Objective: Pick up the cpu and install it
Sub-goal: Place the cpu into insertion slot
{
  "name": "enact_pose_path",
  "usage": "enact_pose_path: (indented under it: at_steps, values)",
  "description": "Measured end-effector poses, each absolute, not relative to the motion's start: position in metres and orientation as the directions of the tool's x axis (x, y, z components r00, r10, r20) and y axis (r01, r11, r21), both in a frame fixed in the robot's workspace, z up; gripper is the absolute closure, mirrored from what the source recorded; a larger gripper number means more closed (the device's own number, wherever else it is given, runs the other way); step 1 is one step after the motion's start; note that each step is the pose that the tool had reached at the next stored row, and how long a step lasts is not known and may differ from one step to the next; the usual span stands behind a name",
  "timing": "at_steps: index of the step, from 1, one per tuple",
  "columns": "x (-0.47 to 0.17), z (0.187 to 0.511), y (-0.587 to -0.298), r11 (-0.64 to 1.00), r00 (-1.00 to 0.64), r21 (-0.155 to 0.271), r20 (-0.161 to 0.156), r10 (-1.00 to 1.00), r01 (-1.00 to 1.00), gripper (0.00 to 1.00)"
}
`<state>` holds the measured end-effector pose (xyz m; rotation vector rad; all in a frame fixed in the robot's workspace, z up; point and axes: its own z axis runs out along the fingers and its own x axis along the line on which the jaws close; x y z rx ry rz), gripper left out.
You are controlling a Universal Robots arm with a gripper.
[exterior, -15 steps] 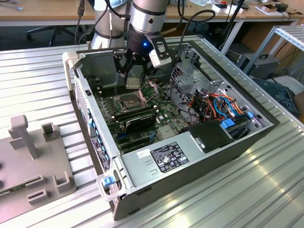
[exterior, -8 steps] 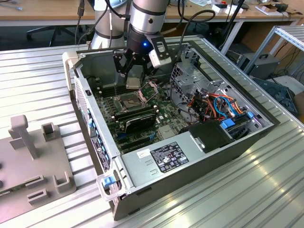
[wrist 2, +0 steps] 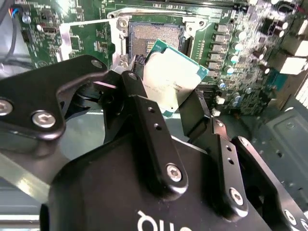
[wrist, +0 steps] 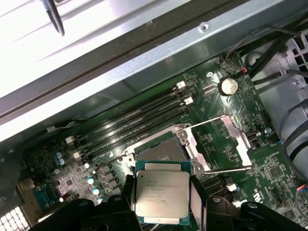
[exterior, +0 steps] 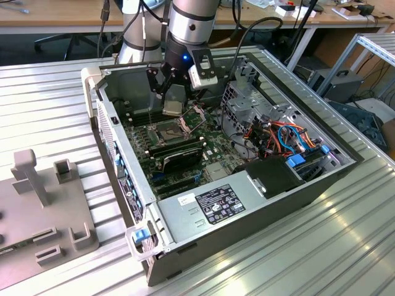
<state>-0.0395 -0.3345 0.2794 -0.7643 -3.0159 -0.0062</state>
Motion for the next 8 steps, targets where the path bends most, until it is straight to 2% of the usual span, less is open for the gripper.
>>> enact_pose_path:
  at_steps: [8]
  values:
    - [-0.0395, 0.2789, -0.3345, 0.820, -0.820, -0.004, 0.030, 0.572, 0.572, 0.45]
